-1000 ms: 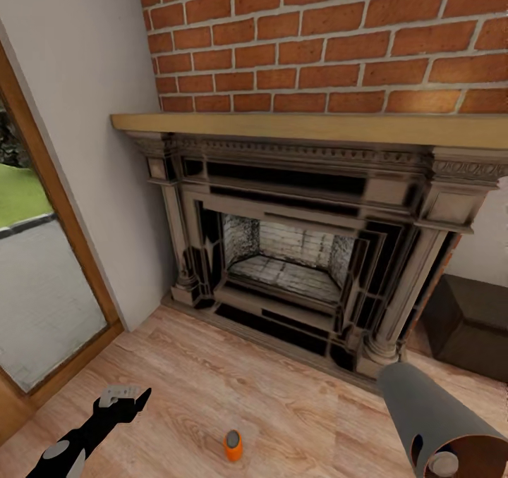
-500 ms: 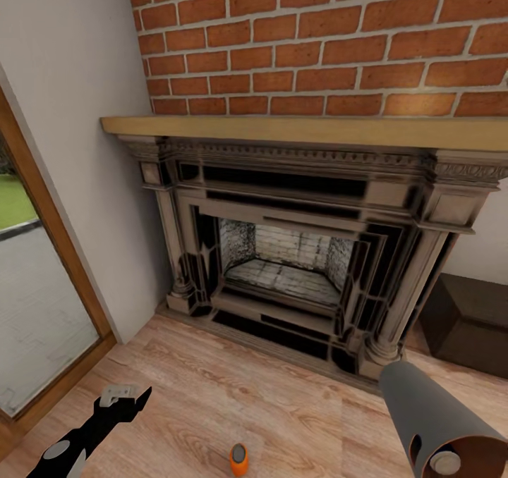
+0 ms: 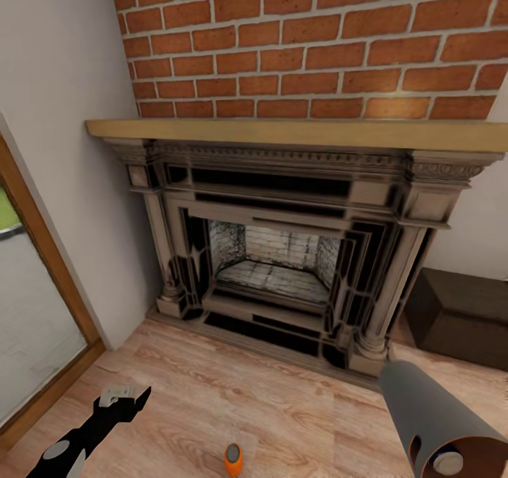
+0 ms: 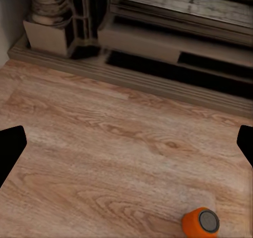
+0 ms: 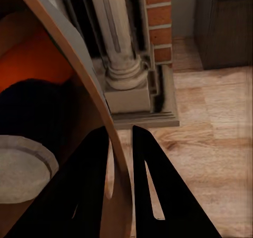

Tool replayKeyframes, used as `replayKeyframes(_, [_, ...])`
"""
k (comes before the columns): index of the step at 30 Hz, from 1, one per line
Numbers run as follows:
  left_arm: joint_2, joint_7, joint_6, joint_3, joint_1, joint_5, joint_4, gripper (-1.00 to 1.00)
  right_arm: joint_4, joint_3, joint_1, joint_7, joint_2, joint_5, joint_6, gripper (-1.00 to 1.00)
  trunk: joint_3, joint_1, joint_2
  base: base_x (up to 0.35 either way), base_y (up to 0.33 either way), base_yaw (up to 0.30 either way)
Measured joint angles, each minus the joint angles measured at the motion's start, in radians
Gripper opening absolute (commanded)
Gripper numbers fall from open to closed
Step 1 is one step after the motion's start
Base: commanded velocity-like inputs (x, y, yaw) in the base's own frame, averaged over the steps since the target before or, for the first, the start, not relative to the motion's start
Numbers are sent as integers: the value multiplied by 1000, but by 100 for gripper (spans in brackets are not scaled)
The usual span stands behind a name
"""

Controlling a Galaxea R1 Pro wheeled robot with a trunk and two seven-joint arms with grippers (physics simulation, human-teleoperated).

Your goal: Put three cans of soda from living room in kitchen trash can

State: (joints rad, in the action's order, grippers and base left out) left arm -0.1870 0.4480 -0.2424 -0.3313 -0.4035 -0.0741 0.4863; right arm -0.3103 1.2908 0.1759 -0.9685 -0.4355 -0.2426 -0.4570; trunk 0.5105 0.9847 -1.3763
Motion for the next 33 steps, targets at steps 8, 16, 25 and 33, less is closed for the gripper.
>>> replayKeyframes(8, [1,0,-1,1,0,1,0,100,0,0,0,0,1,0,-1,-100,-9,0,0,69,80,-204])
replayKeyframes(16, [1,-1,-2,35,0,0,-1,100,-1,0,0,-5,1,-2,-1,-100,-13,0,0,172,80,-111])
replayKeyframes(25, [1,-2,-2,40,0,0,-1,100,0,-5,0,-2,0,-3,0,-100,-2,0,0,99,37,-95])
replayKeyframes(33, [1,-3,-2,40,0,0,-1,100,0,-4,0,0,-1,0,1,-100,8,0,0,-3,14,-145])
